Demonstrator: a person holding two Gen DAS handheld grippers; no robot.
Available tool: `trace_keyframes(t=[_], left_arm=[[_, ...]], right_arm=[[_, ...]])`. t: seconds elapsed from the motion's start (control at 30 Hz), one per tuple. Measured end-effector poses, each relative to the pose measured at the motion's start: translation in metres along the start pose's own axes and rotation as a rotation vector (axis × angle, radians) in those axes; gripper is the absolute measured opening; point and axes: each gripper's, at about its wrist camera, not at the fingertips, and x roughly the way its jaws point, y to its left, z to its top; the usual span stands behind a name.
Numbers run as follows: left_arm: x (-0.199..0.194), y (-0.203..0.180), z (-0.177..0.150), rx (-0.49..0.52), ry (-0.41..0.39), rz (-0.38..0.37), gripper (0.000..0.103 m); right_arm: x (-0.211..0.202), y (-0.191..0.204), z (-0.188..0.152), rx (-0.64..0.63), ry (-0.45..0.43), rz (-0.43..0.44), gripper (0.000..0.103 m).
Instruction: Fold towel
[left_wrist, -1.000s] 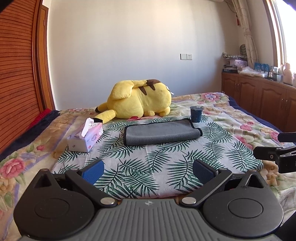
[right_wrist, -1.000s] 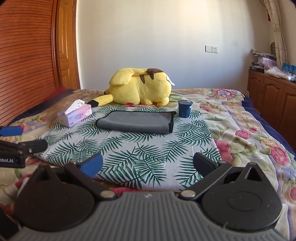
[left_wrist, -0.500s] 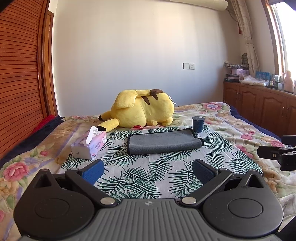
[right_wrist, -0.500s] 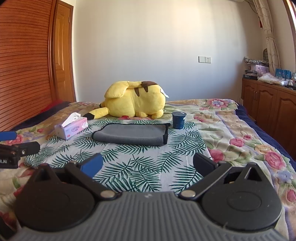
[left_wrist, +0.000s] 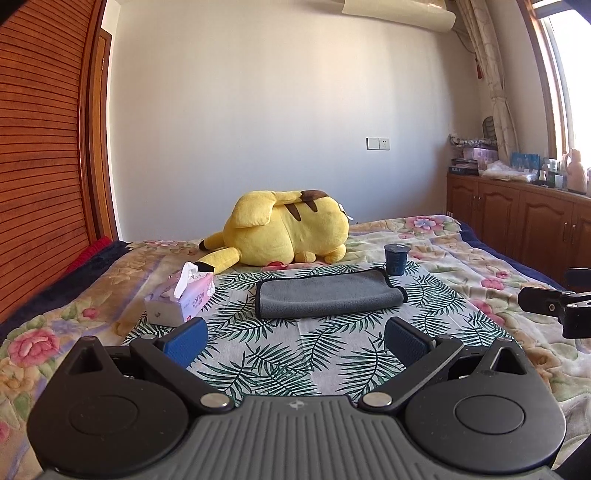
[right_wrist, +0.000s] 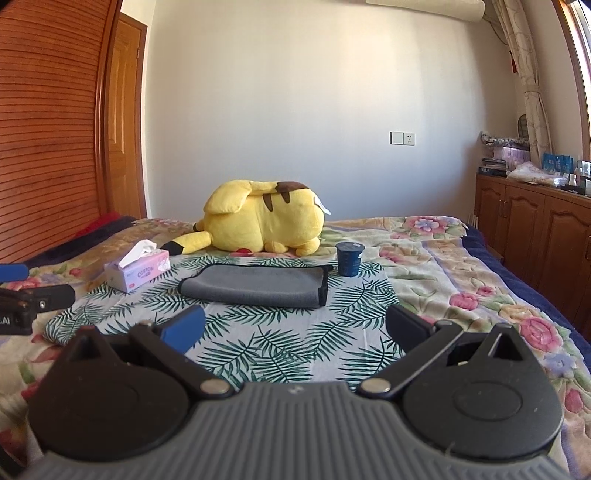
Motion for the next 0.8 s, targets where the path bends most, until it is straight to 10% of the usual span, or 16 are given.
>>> trace_keyframes(t=[0.8], left_arm=[[-0.0024,-0.0021,-0.0002,0.006,-0.004,0.004,0.087]], right_arm=[[-0.0008,-0.0003,-0.0006,0.005,-0.009,-0.008,0.103]])
